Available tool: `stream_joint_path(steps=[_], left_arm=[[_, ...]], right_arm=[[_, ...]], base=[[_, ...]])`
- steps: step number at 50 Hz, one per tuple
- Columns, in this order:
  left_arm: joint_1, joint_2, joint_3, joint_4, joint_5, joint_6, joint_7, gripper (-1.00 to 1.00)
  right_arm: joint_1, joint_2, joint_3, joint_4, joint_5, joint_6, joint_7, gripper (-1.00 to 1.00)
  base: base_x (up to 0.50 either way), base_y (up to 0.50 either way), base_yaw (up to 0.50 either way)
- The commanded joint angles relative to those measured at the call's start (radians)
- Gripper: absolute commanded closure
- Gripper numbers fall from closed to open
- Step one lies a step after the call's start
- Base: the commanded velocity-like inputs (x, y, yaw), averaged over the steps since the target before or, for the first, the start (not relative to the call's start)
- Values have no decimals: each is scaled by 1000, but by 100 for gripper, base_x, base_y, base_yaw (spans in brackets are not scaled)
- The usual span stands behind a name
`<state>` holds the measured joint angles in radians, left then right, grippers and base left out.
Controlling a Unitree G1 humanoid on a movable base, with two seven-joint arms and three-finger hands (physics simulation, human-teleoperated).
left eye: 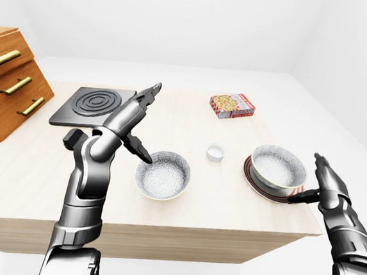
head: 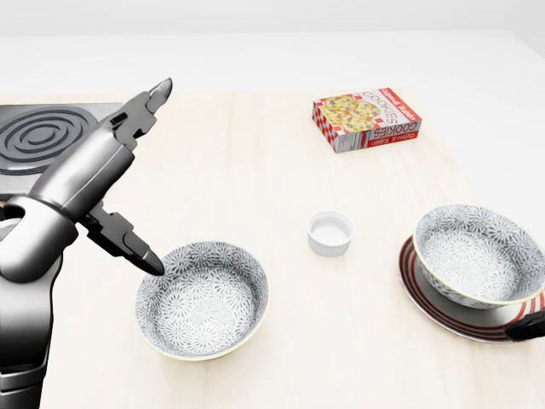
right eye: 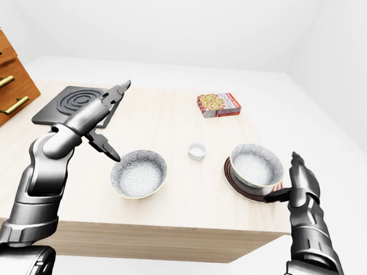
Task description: Pick the akita bowl from table center and place it on the plate.
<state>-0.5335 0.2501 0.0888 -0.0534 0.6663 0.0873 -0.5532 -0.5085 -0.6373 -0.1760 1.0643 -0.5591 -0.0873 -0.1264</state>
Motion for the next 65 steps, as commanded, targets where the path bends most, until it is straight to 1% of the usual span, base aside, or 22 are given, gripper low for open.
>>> stream_joint_path(steps=[1, 10, 14, 19, 20, 21, 24, 26, 29, 32, 33, 34, 37, 38, 41, 43, 46, 47, 48, 55, 60, 65], left_arm=[[12, -4, 0, -12, 1, 0, 1, -100], [35, -12, -2, -52, 7, 0, -7, -100], [44, -15, -1, -67, 8, 0, -9, -100], [41, -16, 8, -74, -4, 0, 3, -100], [36, -13, 9, -72, -7, 0, 4, -100], [36, -12, 9, -72, -8, 0, 5, -100], [28, -7, 14, -70, -22, 0, 12, -100], [27, -8, 17, -74, -33, 0, 17, -100], [23, -14, 28, -86, -67, 0, 38, -100], [26, -14, 28, -104, -96, 0, 53, -100], [28, -15, 28, -113, -103, 0, 58, -100], [29, -23, 35, -126, -123, 0, 67, -100], [24, -18, 38, -129, -160, 0, 100, -100], [19, -24, 49, -133, -186, 0, 116, -100], [24, -15, 46, -146, -218, 0, 144, -100], [26, -13, 47, -153, -238, 0, 157, -100], [34, -10, 45, -155, -253, 0, 170, -100], [38, -11, 45, -155, -258, 0, 175, -100], [40, -11, 44, -155, -260, 0, 177, -100], [57, -15, 40, -150, -269, 0, 186, -100], [60, -14, 41, -152, -270, 0, 188, -100], [68, -15, 43, -158, -271, 0, 191, -100]], right_arm=[[16, 1, -10, -15, 18, 0, -9, -100], [34, 9, -21, -68, 19, 0, 3, -100], [111, 29, -66, -228, 60, 0, 67, -100], [252, 108, -152, -644, 105, 139, 222, -100], [292, 141, -178, -791, 130, 175, 277, -100], [295, 149, -186, -807, 124, 175, 286, -100], [361, 223, -226, -1084, 157, 175, 400, -100], [383, 257, -238, -1185, 168, 175, 446, -100], [405, 325, -252, -1337, 202, 175, 477, -100], [405, 364, -240, -1396, 233, 175, 469, -100], [400, 372, -222, -1404, 237, 175, 467, -100], [360, 394, -179, -1402, 237, 175, 440, -100], [301, 406, -126, -1379, 258, 175, 381, -100], [273, 421, -102, -1366, 280, 175, 358, -100], [283, 426, -94, -1380, 334, 175, 332, -100], [253, 433, -67, -1350, 353, 175, 303, -100], [252, 438, -45, -1349, 372, 175, 289, -100], [274, 437, -55, -1376, 385, 175, 296, -100], [259, 439, -45, -1361, 383, 175, 287, -100], [265, 439, -38, -1354, 394, 175, 281, -100], [305, 443, -51, -1383, 406, 175, 293, -100], [291, 446, -43, -1370, 399, 175, 285, -100]], base=[[0, 0, 0], [0, 0, 0], [0, 0, 0], [0, 0, 0], [0, 0, 0], [0, 0, 0], [0, 0, 0], [0, 0, 0], [0, 0, 0], [0, 0, 0], [0, 0, 0], [0, 0, 0], [0, 0, 0], [0, 0, 0], [0, 0, 0], [0, 0, 0], [0, 0, 0], [0, 0, 0], [0, 0, 0], [0, 0, 0], [0, 0, 0], [0, 0, 0]])
